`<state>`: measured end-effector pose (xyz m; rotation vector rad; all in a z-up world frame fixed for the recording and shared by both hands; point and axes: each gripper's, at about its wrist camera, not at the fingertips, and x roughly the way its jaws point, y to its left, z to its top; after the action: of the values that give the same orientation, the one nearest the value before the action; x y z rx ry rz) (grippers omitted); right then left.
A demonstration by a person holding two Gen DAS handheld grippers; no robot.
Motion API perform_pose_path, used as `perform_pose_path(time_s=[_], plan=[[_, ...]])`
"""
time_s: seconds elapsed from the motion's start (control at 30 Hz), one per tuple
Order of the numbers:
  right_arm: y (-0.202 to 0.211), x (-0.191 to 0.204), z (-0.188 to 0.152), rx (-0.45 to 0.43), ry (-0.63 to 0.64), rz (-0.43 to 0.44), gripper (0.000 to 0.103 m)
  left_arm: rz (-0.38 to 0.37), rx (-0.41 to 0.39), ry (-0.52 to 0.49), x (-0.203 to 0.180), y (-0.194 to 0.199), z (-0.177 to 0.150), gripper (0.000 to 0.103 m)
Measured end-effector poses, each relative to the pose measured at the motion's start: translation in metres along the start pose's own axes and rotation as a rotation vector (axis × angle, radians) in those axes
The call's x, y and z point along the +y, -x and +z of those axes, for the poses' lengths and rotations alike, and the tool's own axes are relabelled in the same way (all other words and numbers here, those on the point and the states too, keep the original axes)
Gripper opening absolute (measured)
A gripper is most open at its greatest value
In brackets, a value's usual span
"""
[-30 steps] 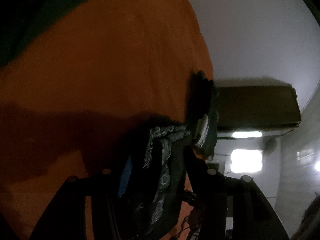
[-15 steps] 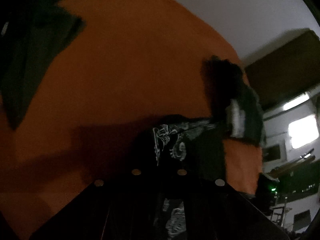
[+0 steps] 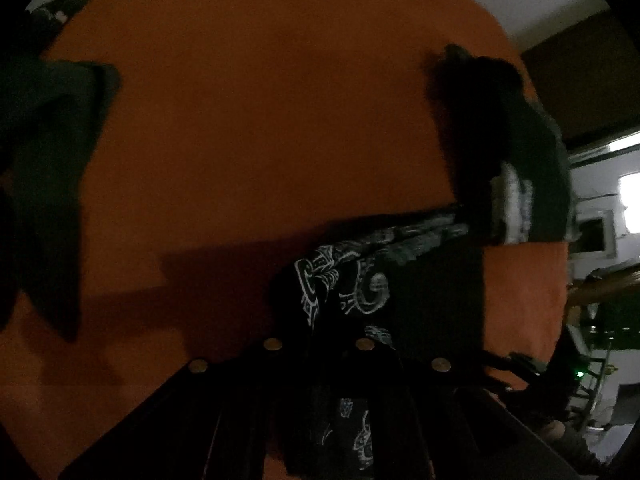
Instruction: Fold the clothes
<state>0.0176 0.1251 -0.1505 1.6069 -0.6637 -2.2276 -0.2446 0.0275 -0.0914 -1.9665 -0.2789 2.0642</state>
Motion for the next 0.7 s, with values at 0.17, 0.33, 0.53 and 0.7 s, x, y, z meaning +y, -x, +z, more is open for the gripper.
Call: perform_pose_path(time_s=[0.17, 0.33, 0.53, 0.7], plan=[[0.000, 0.000, -0.001, 0.020, -0.008, -0.011, 0.040, 0.019, 0.135, 0.040, 0.016, -0.022, 0.005, 0.013], [-0.002, 0.011, -0.002, 0.020, 0.024, -0.042, 0.040, -0.045, -0.043, -0.008, 0.008, 0.003, 0.001, 0.007], [-0.006, 0.017, -0.008, 0.035, 0.026, -0.042, 0.040, -0.017, -0.249, -0.184, -0.022, 0.032, -0.012, 0.004], [-0.010, 0.023, -0.007, 0.041, 0.028, -0.041, 0.040, 0.051, -0.222, -0.107, -0.008, 0.023, 0.017, 0.005]])
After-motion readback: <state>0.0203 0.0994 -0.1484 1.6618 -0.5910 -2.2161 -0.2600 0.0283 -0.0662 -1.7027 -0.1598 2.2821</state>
